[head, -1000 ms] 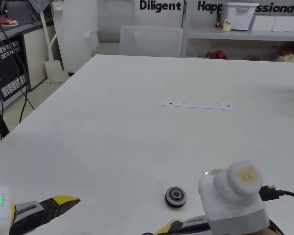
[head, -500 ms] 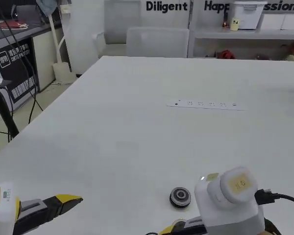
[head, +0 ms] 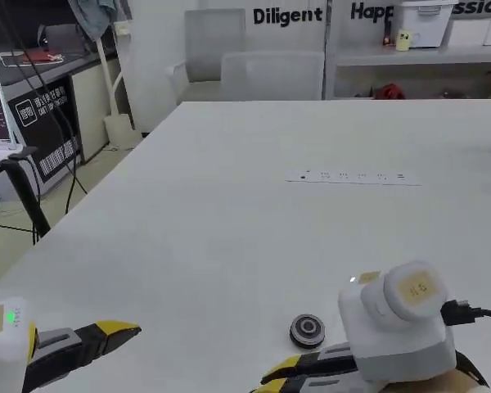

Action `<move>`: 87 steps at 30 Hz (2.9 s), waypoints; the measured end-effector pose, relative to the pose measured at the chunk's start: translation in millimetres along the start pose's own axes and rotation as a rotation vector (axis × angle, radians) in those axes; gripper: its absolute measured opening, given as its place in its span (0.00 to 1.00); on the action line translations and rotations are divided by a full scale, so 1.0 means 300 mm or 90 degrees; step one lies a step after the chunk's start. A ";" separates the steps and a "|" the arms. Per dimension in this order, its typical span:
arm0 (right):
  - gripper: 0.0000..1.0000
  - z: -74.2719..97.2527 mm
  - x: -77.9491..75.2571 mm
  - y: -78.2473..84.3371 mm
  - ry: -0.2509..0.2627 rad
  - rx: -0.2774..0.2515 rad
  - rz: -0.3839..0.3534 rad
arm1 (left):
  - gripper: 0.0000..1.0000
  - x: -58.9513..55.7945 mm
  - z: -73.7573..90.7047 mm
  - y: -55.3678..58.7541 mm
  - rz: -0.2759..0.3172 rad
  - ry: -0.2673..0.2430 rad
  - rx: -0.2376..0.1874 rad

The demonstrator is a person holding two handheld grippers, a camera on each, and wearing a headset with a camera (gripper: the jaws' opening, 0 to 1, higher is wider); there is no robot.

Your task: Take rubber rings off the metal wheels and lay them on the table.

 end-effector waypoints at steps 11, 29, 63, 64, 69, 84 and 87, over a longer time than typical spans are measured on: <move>0.12 0.046 -0.012 -0.032 0.011 -0.028 0.010 | 0.97 -0.007 0.010 -0.014 -0.008 -0.026 0.011; 0.21 0.089 -0.011 -0.010 0.013 -0.007 0.073 | 0.98 0.001 0.019 -0.035 0.056 -0.081 -0.030; 0.28 0.180 -0.095 -0.048 0.057 -0.059 0.052 | 0.98 0.095 0.039 -0.117 -0.025 -0.007 -0.063; 0.28 0.183 -0.101 -0.048 0.058 -0.060 0.052 | 0.98 0.099 0.035 -0.122 -0.028 -0.006 -0.064; 0.29 0.195 -0.126 -0.049 0.068 -0.063 0.048 | 0.97 0.116 0.006 -0.160 -0.041 0.000 -0.072; 0.30 0.203 -0.173 -0.035 0.080 -0.068 0.016 | 0.95 0.155 -0.118 -0.226 -0.072 0.044 -0.077; 0.30 0.204 -0.185 -0.033 0.084 -0.068 0.013 | 0.92 0.162 -0.136 -0.238 -0.088 0.052 -0.082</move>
Point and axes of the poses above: the centre of the closed fingertips' face, and the gripper's own axes: z roughly backward along the fingers, x roughly to its left, y roughly out of its underside, the point moved 2 cm from there along z, roughly backward along the fingers, and after that the axes turned 5 degrees about -z, right-handed, at the moved point
